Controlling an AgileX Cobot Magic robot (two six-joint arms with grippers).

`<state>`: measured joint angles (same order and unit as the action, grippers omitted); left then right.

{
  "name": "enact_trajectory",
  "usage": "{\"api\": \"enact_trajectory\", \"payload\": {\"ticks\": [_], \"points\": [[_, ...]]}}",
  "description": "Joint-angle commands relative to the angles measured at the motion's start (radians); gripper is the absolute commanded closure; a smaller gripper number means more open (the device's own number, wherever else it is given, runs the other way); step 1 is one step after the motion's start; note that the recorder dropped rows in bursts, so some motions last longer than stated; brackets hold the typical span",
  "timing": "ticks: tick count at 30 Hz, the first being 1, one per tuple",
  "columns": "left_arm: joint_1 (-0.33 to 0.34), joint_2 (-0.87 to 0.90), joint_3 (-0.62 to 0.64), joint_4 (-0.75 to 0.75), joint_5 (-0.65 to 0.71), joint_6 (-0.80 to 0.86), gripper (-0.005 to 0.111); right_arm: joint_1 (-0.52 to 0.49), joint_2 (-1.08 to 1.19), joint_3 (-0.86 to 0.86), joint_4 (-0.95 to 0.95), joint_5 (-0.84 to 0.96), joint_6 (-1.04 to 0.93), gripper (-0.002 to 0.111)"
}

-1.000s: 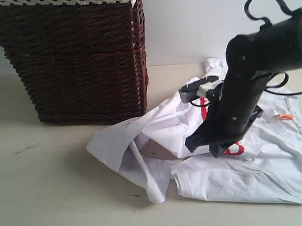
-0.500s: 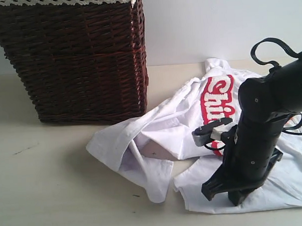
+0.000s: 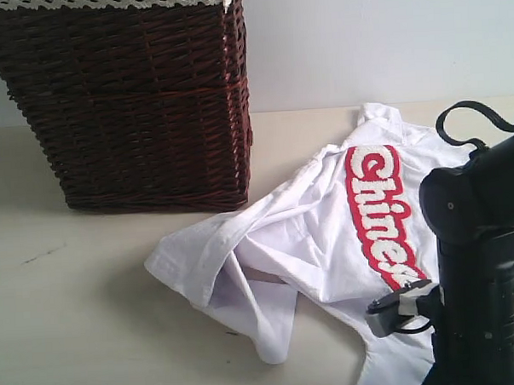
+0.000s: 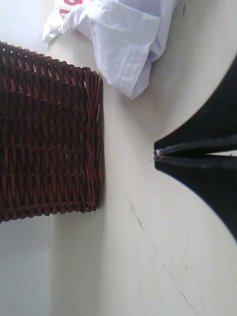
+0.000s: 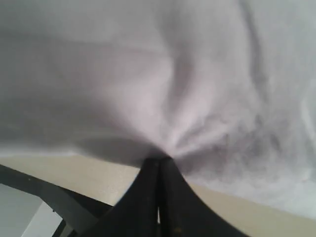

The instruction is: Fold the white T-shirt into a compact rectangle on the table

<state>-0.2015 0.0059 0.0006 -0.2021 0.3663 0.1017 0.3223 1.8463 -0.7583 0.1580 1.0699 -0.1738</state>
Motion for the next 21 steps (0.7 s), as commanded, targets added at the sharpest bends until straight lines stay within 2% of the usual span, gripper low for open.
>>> {"api": "enact_trajectory", "payload": {"ticks": [1,4,7,9,11,13,15,21], "points": [[0.004,-0.006,-0.001,-0.001,-0.003,-0.002,0.107,0.003,-0.034,0.001,0.031,0.015,-0.075,0.108],[0.004,-0.006,-0.001,-0.001,-0.003,-0.002,0.107,0.003,-0.105,-0.035,0.056,-0.002,-0.119,0.108],[0.004,-0.006,-0.001,-0.001,-0.003,-0.002,0.107,0.003,-0.195,-0.078,0.011,-0.125,-0.100,0.108],[0.004,-0.006,-0.001,-0.001,-0.003,-0.002,0.107,0.003,-0.252,-0.087,-0.095,-0.286,0.016,0.108],[0.004,-0.006,-0.001,-0.001,-0.003,-0.002,0.107,-0.004,-0.276,-0.087,-0.276,-0.418,0.251,0.108],[0.004,-0.006,-0.001,-0.001,-0.003,-0.002,0.107,-0.035,-0.263,-0.087,-0.498,-0.479,0.523,0.108],[0.004,-0.006,-0.001,-0.001,-0.003,-0.002,0.107,-0.074,-0.229,-0.087,-0.622,-0.477,0.678,0.108],[0.004,-0.006,-0.001,-0.001,-0.003,-0.002,0.107,-0.234,-0.083,-0.087,-0.659,-0.532,0.723,0.108]]}}
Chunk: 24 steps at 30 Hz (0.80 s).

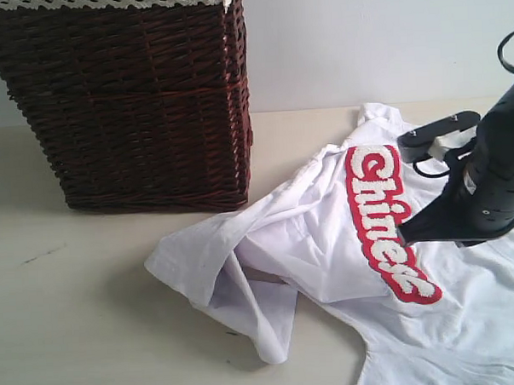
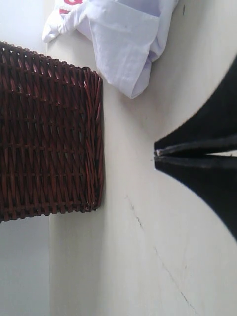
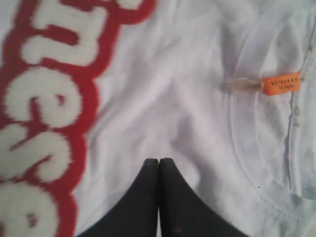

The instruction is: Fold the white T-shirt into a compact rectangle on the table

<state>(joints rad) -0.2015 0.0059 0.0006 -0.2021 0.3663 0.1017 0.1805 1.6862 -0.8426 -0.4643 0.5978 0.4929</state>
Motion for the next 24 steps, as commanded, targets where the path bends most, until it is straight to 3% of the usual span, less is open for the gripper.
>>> {"api": "enact_trajectory", "payload": {"ticks": [1,15,24], "points": [[0.004,-0.006,-0.001,-0.001,-0.003,-0.002,0.107,-0.117,0.097,-0.002,-0.032,-0.077,0.058,0.108],[0.004,-0.006,-0.001,-0.001,-0.003,-0.002,0.107,-0.336,0.218,-0.002,-0.046,-0.104,0.047,0.108],[0.004,-0.006,-0.001,-0.001,-0.003,-0.002,0.107,-0.367,0.201,-0.002,-0.044,-0.114,0.047,0.108]]}}
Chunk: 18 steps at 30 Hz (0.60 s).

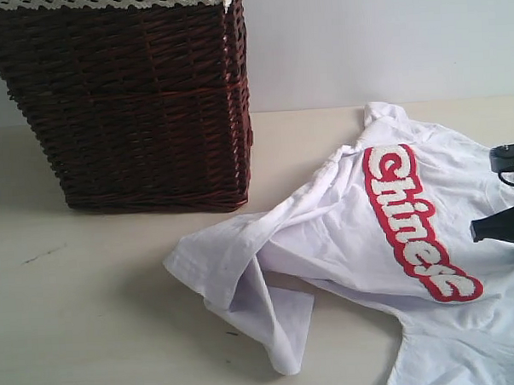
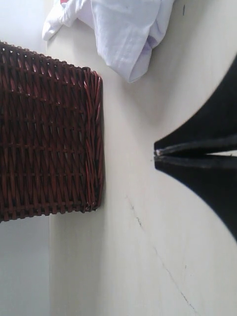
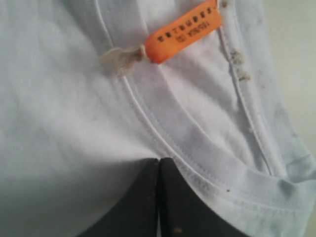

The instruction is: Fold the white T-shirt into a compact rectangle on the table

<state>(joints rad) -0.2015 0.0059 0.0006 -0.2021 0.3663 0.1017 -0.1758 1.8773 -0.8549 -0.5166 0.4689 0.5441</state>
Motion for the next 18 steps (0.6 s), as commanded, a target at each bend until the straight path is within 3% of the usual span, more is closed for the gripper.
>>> {"api": "enact_trajectory", "payload": {"ticks": [1,6,13,18], "points": [[0.004,-0.006,-0.001,-0.001,-0.003,-0.002,0.107,-0.011,-0.002,0.010,0.034,-0.009,-0.010,0.108],[0.004,-0.006,-0.001,-0.001,-0.003,-0.002,0.107,0.048,-0.096,0.010,0.299,-0.123,-0.315,0.106],[0.004,-0.006,-0.001,-0.001,-0.003,-0.002,0.107,0.240,-0.219,-0.007,0.680,-0.152,-0.804,0.077],[0.004,-0.006,-0.001,-0.001,-0.003,-0.002,0.107,0.407,-0.243,-0.049,0.759,-0.162,-1.040,0.068]]}}
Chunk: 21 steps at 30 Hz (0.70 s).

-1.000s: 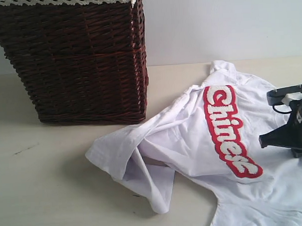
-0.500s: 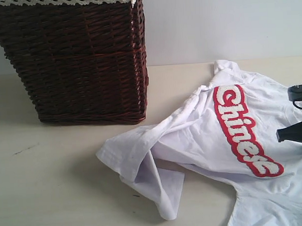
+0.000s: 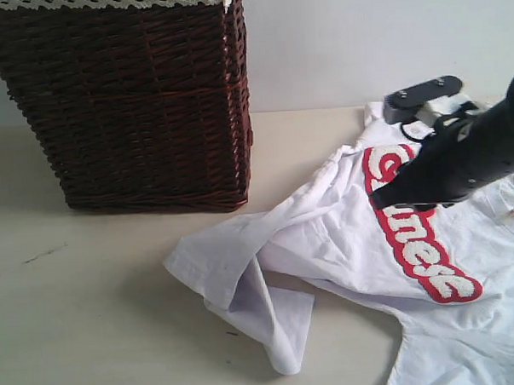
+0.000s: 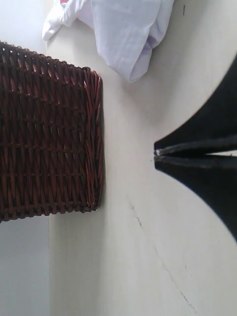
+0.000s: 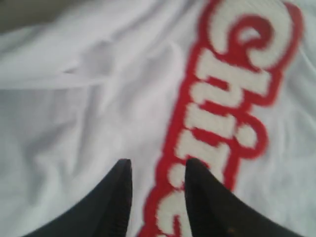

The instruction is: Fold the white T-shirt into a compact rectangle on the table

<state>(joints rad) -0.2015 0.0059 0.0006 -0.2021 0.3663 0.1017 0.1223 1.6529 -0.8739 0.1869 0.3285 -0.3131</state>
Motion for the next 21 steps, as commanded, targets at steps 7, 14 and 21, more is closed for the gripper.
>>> {"api": "enact_trajectory", "payload": {"ticks": [7,14,21], "points": [[0.004,-0.006,-0.001,-0.001,-0.003,-0.002,0.107,0.260,0.027,-0.041,0.010,-0.211,-0.538,0.068],[0.004,-0.006,-0.001,-0.001,-0.003,-0.002,0.107,0.319,0.070,-0.041,-0.118,-0.235,-0.709,0.064],[0.004,-0.006,-0.001,-0.001,-0.003,-0.002,0.107,0.330,0.108,-0.041,-0.233,-0.289,-0.716,0.055]]}}
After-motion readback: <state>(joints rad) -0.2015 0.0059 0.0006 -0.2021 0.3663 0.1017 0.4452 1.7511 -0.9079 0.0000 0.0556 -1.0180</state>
